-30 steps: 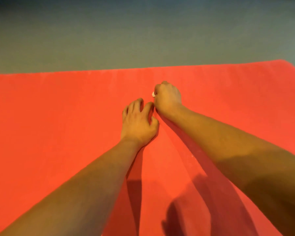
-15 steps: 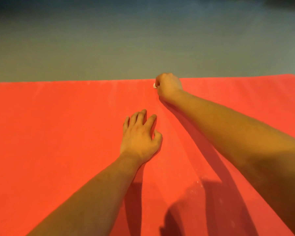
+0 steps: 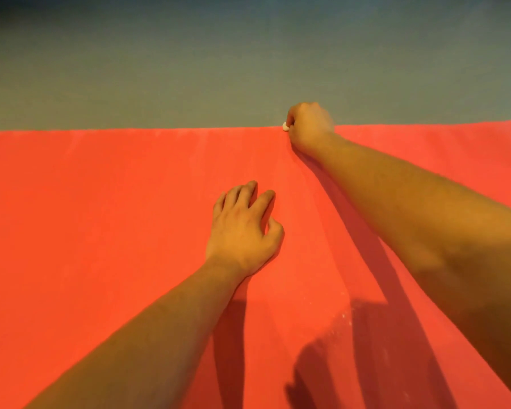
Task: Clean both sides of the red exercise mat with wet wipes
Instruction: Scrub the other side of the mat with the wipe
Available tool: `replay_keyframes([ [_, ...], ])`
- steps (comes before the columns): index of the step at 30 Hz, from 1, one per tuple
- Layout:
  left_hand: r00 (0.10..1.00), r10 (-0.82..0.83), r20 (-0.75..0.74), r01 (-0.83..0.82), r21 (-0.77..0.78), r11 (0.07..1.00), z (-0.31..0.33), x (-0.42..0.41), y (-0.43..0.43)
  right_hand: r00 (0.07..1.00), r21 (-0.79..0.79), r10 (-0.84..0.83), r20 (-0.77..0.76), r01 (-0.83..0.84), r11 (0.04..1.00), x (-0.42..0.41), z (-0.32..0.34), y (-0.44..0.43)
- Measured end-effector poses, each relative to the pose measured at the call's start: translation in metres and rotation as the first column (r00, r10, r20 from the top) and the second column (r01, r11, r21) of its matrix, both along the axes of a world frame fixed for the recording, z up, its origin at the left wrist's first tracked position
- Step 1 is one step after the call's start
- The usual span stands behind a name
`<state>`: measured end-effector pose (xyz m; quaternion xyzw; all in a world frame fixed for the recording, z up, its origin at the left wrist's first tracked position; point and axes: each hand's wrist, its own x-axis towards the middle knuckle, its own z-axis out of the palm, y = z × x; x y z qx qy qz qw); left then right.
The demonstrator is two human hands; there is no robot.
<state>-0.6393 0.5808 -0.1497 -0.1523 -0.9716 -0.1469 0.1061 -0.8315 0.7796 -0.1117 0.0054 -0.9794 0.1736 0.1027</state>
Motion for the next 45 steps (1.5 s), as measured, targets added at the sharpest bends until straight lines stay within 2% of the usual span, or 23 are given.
replay_keyframes([
  [6, 1.000, -0.005, 0.016, 0.005, 0.003, 1.000, 0.001, -0.002, -0.001, 0.997, 0.005, 0.062, 0.038, -0.062, 0.998, 0.032, 0.000, 0.000],
  [10, 1.000, -0.003, 0.017, 0.004, -0.018, 1.000, 0.002, -0.002, 0.001, 0.980, 0.019, 0.197, -0.011, -0.196, 0.980, 0.096, 0.000, -0.001],
  [14, 1.000, -0.006, 0.007, 0.006, -0.032, 0.999, 0.001, -0.003, 0.001, 0.923, 0.050, 0.383, -0.022, -0.382, 0.923, 0.144, -0.001, 0.007],
  [16, 1.000, -0.007, 0.004, 0.007, -0.030, 1.000, 0.001, -0.004, 0.001, 0.931, 0.050, 0.365, -0.007, -0.365, 0.930, 0.135, 0.001, 0.009],
  [21, 1.000, -0.021, -0.022, 0.021, 0.008, 1.000, 0.000, -0.005, 0.001, 0.991, 0.049, 0.128, 0.033, -0.130, 0.990, 0.080, 0.003, -0.002],
  [24, 0.999, -0.020, -0.030, 0.020, 0.030, 0.999, 0.000, -0.006, 0.000, 0.991, 0.088, 0.126, 0.046, -0.130, 0.988, 0.092, 0.003, -0.008],
  [30, 0.998, -0.005, -0.059, 0.009, 0.068, 0.998, 0.006, -0.001, -0.001, 0.958, 0.036, 0.285, 0.035, -0.286, 0.957, 0.200, 0.001, -0.001],
  [36, 0.992, -0.067, -0.107, 0.075, 0.076, 0.994, 0.002, -0.003, -0.004, 0.867, 0.021, 0.494, 0.065, -0.496, 0.868, 0.308, 0.002, -0.004],
  [38, 0.990, -0.083, -0.114, 0.089, 0.046, 0.995, 0.000, -0.003, -0.004, 0.876, 0.042, 0.478, 0.070, -0.481, 0.876, 0.300, 0.002, -0.002],
  [42, 0.996, -0.068, -0.066, 0.068, -0.005, 0.998, 0.000, 0.005, -0.003, 0.965, 0.095, 0.252, 0.067, -0.258, 0.961, 0.246, 0.003, -0.010],
  [45, 0.996, -0.089, 0.000, 0.089, -0.003, 0.996, 0.003, 0.023, -0.005, 0.982, 0.170, 0.156, 0.110, -0.173, 0.970, 0.234, 0.005, -0.019],
])
